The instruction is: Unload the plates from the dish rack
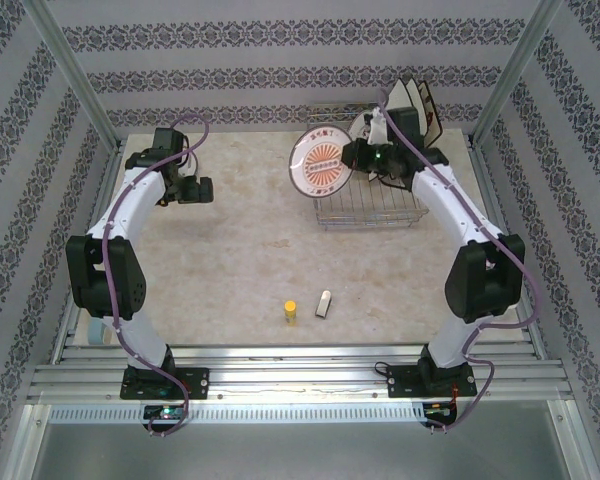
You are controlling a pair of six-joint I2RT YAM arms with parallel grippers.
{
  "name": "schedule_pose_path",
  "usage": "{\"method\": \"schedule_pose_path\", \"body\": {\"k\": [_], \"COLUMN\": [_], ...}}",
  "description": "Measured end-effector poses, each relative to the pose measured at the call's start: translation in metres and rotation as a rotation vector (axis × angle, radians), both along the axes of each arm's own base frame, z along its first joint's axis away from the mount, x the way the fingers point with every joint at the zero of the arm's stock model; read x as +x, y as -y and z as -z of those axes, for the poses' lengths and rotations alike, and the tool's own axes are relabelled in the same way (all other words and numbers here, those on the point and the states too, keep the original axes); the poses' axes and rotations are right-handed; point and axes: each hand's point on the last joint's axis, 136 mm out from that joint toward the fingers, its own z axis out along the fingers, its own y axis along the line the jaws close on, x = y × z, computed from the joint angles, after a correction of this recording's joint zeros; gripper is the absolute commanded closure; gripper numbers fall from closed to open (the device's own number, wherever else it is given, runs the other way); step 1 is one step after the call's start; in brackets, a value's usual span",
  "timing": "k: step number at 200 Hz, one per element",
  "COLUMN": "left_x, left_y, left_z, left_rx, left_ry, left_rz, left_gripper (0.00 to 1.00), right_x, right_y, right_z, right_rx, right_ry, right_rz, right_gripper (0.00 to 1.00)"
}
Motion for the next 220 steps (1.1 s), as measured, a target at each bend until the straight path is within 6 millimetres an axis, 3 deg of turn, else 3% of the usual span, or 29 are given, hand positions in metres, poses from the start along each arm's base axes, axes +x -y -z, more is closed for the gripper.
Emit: {"method": "schedule_pose_path", "body": {"k": [28,76,113,147,188,220], "left_x": [0.000,0.001,0.005,0.007,0.016,0.028], "left_y": [0.000,0.001,0.012,0.051,0.109,0.139], "left_z": [0.000,-0.003,-0.014,-0.033,-0.063,-0.062], "left_rx": [0.005,0.006,-0.038,-0.232,-0.664,-0.915], "left_ry": [0.000,0.006,0.035,0.142,0.296,0.317], "left_rz": [0.010,0.021,0.058,0.149,0.225,0.246], "left_gripper": [0.00,0.00,0.00,0.00,0.00,0.00], "right_x": [-0.012,-0.012,-0.008,-0.005,-0.004,-0.003], "right_y": [-0.019,-0.037,-0.041,-0.042,-0.049,-0.060], "right_z": [0.023,0.008,0.015,0.020,0.026,0.031], "right_rx": [0.161,0.309,0.359,0.376,0.380,0.378], "right_ry": [-0.068,-0.019,-0.028,-0.047,-0.062,-0.073], "right_rz": [-0.053,-0.113,-0.117,-0.114,-0.127,-0.146], "right_gripper": [1.00,1.00,1.00,1.00,1.00,1.00]}}
